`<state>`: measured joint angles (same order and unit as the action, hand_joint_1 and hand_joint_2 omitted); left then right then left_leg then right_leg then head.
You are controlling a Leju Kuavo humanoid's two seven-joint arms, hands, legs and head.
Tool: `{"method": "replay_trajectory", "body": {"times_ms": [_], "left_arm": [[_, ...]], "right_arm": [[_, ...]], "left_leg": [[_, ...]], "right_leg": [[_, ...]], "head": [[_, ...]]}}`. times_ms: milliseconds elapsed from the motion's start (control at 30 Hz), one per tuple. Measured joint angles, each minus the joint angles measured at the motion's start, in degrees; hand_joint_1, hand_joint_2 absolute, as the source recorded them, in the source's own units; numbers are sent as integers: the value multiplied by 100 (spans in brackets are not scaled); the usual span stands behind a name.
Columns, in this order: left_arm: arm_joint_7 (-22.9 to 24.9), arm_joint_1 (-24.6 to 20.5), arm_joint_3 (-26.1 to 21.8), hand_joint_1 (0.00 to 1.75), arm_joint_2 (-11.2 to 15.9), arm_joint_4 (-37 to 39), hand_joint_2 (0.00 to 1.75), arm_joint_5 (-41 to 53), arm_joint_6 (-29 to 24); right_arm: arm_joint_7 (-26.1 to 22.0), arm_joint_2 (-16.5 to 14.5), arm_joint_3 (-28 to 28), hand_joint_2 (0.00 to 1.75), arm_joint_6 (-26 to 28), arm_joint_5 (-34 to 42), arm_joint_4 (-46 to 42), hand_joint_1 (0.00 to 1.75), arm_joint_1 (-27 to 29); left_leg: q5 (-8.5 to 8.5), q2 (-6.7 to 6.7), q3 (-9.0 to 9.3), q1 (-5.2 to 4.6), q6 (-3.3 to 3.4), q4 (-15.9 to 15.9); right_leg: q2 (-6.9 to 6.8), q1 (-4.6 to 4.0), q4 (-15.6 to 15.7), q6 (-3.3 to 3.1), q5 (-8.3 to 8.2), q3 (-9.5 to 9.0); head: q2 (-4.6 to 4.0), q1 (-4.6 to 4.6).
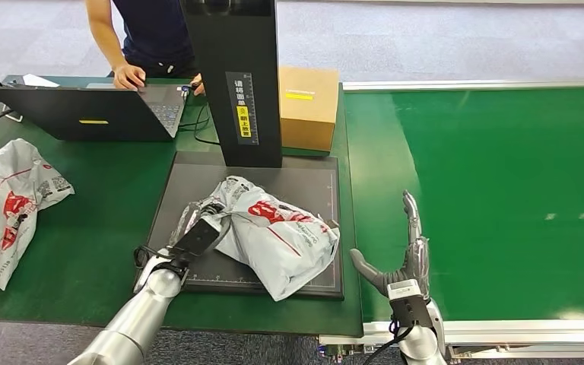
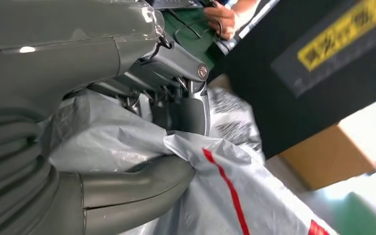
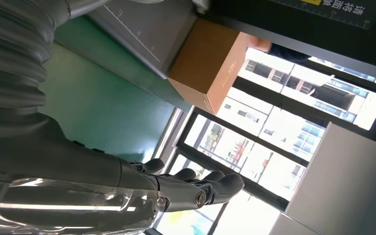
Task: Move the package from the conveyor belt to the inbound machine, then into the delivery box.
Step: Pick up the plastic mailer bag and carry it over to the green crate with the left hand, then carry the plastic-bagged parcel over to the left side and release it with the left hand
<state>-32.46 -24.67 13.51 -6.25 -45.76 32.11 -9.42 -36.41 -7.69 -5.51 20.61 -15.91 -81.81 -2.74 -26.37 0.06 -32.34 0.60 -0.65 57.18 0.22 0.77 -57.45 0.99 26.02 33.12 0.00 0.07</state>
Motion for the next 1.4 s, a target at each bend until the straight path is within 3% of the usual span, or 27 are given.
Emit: {"method": "replay_trajectory", "body": {"times_ms": [467, 867, 1400], "left_arm": [[-749, 804, -464, 175, 2, -1214, 175, -1053, -308], [-764, 1000, -735, 175, 9, -2209, 175, -1558, -655], [-389, 934, -2141, 175, 160, -3397, 175, -1631, -1121]], "right_arm": [[-35, -25, 14, 175, 160, 143, 2, 0, 107], [-46, -105, 102, 175, 168, 133, -1, 0, 146], [-7, -210, 224, 175, -30, -60, -428, 0, 413]], "left_leg": [[-1, 0, -2, 0, 0, -1], [0, 0, -2, 1, 0, -1], [0, 0, -1, 1, 0, -2]], "right_leg": [[0, 0, 0, 0, 2, 2], [0, -1, 0, 0, 2, 1], [0, -1, 0, -1, 2, 1]], "head": [[0, -1], [0, -1], [0, 0]]}}
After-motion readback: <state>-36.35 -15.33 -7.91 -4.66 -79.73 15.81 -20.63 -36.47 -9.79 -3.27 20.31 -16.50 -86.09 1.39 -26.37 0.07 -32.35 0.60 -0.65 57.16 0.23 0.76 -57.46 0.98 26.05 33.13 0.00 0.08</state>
